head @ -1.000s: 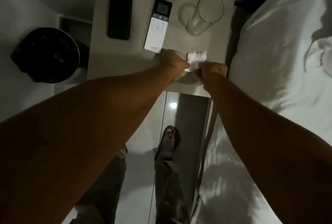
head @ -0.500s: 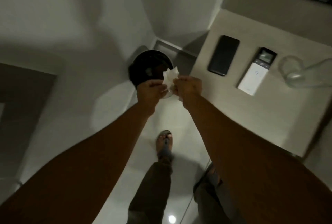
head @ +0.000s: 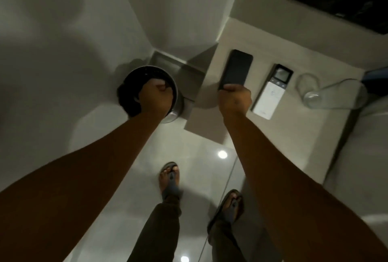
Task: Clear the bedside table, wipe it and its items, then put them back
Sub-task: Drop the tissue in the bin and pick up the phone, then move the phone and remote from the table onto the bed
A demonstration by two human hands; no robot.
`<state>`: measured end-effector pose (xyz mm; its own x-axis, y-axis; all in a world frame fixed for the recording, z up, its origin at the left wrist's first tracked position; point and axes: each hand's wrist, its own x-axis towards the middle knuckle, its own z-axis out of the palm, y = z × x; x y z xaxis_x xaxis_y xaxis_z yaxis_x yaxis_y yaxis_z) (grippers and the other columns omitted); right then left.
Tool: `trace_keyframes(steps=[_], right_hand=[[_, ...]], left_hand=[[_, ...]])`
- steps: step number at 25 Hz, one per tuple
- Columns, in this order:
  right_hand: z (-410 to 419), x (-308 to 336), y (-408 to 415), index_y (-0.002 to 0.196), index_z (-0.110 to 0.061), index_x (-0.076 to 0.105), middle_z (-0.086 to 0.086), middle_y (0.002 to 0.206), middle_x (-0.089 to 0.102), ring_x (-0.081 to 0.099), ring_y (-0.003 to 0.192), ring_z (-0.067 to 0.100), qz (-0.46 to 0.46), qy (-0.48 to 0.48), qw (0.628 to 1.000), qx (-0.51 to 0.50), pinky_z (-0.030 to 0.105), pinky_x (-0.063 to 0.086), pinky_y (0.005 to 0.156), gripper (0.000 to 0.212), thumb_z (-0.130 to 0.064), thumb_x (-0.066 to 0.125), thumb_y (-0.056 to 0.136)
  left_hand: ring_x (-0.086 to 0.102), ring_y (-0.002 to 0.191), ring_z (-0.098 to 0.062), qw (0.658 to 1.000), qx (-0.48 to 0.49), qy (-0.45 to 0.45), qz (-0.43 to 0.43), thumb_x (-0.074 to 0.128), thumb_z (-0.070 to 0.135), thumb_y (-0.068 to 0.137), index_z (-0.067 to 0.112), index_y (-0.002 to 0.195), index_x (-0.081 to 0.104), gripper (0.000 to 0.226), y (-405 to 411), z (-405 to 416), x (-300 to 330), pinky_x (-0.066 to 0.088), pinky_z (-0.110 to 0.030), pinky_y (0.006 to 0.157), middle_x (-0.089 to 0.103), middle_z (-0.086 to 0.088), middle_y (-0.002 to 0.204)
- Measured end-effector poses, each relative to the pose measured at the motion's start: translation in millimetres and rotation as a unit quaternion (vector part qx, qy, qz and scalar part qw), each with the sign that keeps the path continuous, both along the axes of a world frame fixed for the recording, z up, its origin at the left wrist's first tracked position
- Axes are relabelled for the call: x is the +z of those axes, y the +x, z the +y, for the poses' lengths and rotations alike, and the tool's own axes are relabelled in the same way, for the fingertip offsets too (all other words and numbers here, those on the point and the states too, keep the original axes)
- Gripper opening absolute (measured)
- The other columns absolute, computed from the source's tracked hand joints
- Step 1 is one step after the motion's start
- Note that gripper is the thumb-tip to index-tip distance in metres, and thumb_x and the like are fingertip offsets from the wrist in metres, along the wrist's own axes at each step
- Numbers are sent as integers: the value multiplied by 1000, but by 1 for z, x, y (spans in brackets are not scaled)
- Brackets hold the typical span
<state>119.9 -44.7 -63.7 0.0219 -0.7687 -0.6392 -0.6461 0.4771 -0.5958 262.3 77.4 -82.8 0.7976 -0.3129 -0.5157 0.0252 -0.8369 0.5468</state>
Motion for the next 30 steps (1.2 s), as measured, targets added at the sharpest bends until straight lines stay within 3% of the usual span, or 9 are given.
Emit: trace_keyframes(steps=[4,8,12,14,17,20,23,26,30], right_hand=[[-55,2,-25,129,-5,59,16,131,62,59,122,33,124,-50,988,73,29,47,95,37,-5,62,92],[-72,-3,-9,124,-1,57,19,129,61,60,120,35,146,-24,979,143,37,50,97,33,-9,63,93],[-77,-7,-10,126,0,58,19,130,62,61,121,34,118,2,987,109,33,49,92,35,-12,63,93],[-67,-7,-23,123,2,60,19,128,65,63,119,34,95,-21,992,75,31,49,87,34,-14,64,93],[-48,1,-62,115,1,65,18,120,69,68,111,32,26,19,999,3,28,53,85,38,-22,73,87],[-26,34,-128,89,-9,73,18,102,75,73,96,33,-100,52,988,-110,42,59,92,13,-15,81,80],[-5,82,-223,76,-18,66,13,88,75,74,86,29,-162,47,968,-184,44,61,85,16,-7,76,82],[6,131,-332,82,-11,64,7,75,70,70,66,13,-179,-8,939,-294,24,59,64,16,3,69,88],[16,166,-474,84,-8,71,13,83,72,70,78,28,-108,-53,919,-375,37,61,78,11,2,70,87]], left_hand=[[64,114,-27,990,-97,-102,11,57,10,93,7,117,69,27,-46,-90,19,48,-26,95,71,-14,119],[61,123,-33,985,-138,-6,108,57,9,93,6,127,64,35,-57,-142,-1,50,-43,107,65,-17,132],[69,83,-24,977,-108,10,186,59,12,93,3,108,65,19,-57,-142,0,61,-27,70,70,-16,104],[58,68,-14,969,-54,-6,242,57,11,97,8,98,60,5,-70,-126,15,53,-20,54,61,-7,83],[65,81,-17,943,36,-93,318,62,2,93,9,121,58,30,-92,-104,42,57,-28,61,66,-11,105],[68,102,-28,938,20,-92,334,65,-2,89,12,112,63,27,-138,-90,78,56,-34,68,65,-17,117],[70,90,-27,923,-47,-122,362,66,-5,86,14,95,65,21,-215,-86,122,60,-35,70,68,-14,105],[69,83,-20,899,-141,-126,396,65,-8,87,6,107,63,25,-323,-101,158,63,-28,63,66,-7,95],[67,81,-18,870,-274,-70,403,71,-5,81,2,114,64,34,-468,-129,175,62,-34,68,66,-5,92]])
